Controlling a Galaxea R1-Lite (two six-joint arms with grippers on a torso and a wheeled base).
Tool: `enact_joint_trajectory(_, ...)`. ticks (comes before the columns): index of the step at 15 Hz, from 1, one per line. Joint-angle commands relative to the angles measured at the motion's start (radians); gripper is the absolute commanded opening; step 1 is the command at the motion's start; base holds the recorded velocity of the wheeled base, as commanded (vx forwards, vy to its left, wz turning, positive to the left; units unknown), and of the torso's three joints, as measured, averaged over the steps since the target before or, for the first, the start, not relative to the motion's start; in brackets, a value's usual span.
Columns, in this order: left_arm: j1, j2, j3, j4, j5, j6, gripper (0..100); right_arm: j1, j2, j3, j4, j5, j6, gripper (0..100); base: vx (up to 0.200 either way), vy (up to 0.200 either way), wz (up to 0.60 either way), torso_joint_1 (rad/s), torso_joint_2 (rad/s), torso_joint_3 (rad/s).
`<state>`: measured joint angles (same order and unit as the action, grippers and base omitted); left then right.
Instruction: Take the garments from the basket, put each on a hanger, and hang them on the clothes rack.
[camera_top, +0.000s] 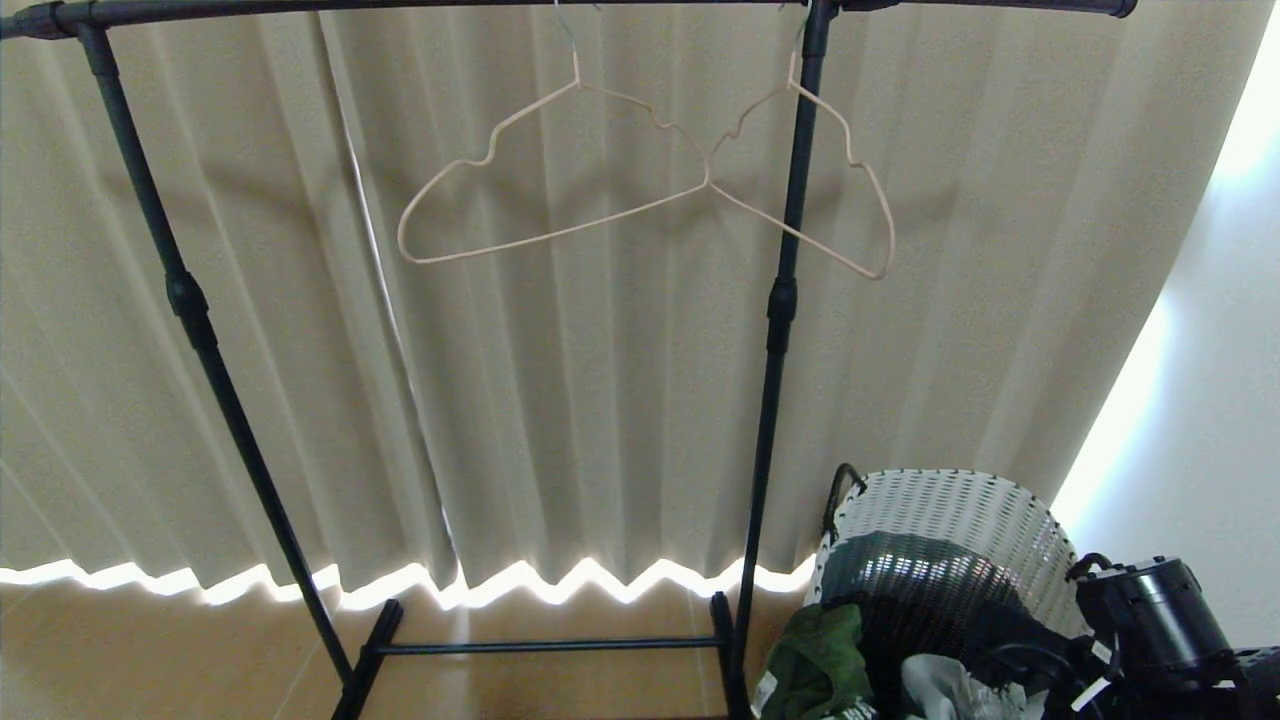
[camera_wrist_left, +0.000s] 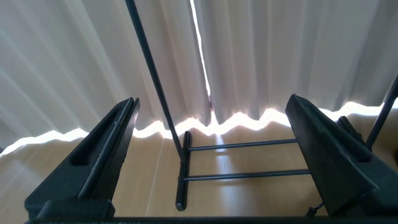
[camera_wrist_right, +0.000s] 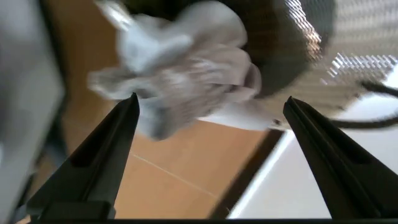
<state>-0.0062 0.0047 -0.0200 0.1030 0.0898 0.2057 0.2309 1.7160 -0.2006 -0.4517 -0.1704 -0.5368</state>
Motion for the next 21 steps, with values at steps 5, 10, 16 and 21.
enact_joint_trajectory(5, 0.0, 0.0, 0.0, 0.0, 0.001, 0.0, 100, 0.002, 0.088, -0.016, -0.044, -0.084, 0.0, 100, 0.0, 0.0, 0.0, 0.0, 0.0, 0.0)
enact_joint_trajectory(10, 0.0, 0.001, 0.002, 0.0, 0.001, 0.0, 100, 0.004, 0.117, -0.023, -0.113, -0.156, 0.003, 100, 0.0, 0.0, 0.0, 0.0, 0.0, 0.0)
enact_joint_trajectory(16, 0.0, 0.0, 0.0, 0.0, -0.001, 0.001, 100, 0.002, -0.012, 0.027, -0.142, -0.158, 0.005, 0, 0.0, 0.0, 0.0, 0.0, 0.0, 0.0)
enact_joint_trajectory(21, 0.0, 0.0, 0.0, 0.0, 0.001, 0.001, 100, -0.059, -0.526, 0.093, -0.13, -0.144, 0.008, 0, 0.0, 0.0, 0.0, 0.0, 0.0, 0.0)
